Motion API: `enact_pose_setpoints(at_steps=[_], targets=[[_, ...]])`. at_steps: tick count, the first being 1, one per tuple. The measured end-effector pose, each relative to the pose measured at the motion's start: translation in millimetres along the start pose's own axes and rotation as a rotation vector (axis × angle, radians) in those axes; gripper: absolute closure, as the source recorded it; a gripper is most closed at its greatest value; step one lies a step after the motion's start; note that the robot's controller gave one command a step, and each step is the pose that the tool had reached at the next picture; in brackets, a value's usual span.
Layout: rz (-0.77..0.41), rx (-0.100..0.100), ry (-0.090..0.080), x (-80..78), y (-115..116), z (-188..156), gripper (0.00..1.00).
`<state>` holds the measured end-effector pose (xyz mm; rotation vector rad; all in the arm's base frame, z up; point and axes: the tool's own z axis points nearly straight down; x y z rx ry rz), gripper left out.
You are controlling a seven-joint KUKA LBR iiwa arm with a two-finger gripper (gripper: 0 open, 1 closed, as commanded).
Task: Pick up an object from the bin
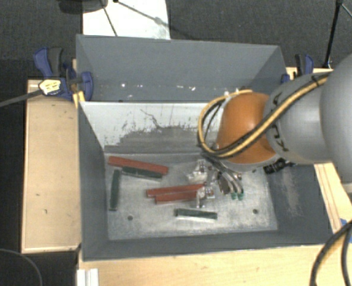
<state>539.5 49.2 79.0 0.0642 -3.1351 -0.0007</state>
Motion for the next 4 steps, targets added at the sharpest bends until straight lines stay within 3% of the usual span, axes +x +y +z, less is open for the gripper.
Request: enact_pose_setpoints(at_steps=[1,2,3,4], targets=[[-0.041,0.001,-0.004,-8.0,-1,-62,0.0],[-0.085,0.001,-0.006,-18.0,-1,-130,0.0],[-0.118,0.001,-0.024,-24.1,5,-118,0.0],[-0.088,0.002,-0.002,27.6,12,-10,1.0]])
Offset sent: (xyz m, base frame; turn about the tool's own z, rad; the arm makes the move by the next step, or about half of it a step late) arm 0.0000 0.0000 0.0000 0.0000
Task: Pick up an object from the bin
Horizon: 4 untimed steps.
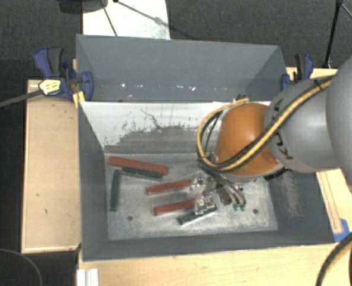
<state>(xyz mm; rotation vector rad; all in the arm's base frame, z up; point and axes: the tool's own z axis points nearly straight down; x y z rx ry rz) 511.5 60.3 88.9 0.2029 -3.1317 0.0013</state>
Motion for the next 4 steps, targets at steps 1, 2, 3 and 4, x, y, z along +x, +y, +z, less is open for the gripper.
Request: enact_pose_setpoints(at_steps=[1,2,3,4], targets=[[-0.001,0.0,0.0,0.0,0,0,1.0],[0.026,-0.001,-0.012,-13.8,-2,-163,1.0],[0.025,-0.001,-0.006,-12.6,-2,-161,1.0],[-0.019,-0.002,-0.002,-23.3,16,-63,0.0]])
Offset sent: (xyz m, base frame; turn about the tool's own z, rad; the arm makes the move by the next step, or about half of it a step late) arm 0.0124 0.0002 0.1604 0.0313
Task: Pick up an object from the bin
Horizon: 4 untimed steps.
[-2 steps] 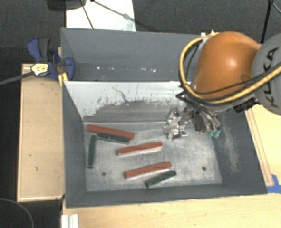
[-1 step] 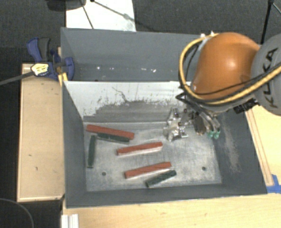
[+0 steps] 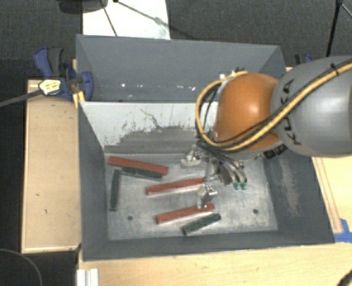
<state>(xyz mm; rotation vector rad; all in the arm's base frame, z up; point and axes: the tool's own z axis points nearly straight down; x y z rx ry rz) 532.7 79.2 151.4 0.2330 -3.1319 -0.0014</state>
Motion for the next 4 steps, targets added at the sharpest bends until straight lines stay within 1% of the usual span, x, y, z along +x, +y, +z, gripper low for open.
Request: enact_pose_setpoints(at_steps=[1,2,3,4], targets=[[0.0,0.0,-0.003,-1.0,0,-1,0.0],[0.058,-0.001,-0.014,-34.5,-8,76,1.0],[0.058,-0.001,-0.014,-34.5,-7,76,1.0],[0.076,0.001,-0.004,-28.8,-19,-55,1.0]])
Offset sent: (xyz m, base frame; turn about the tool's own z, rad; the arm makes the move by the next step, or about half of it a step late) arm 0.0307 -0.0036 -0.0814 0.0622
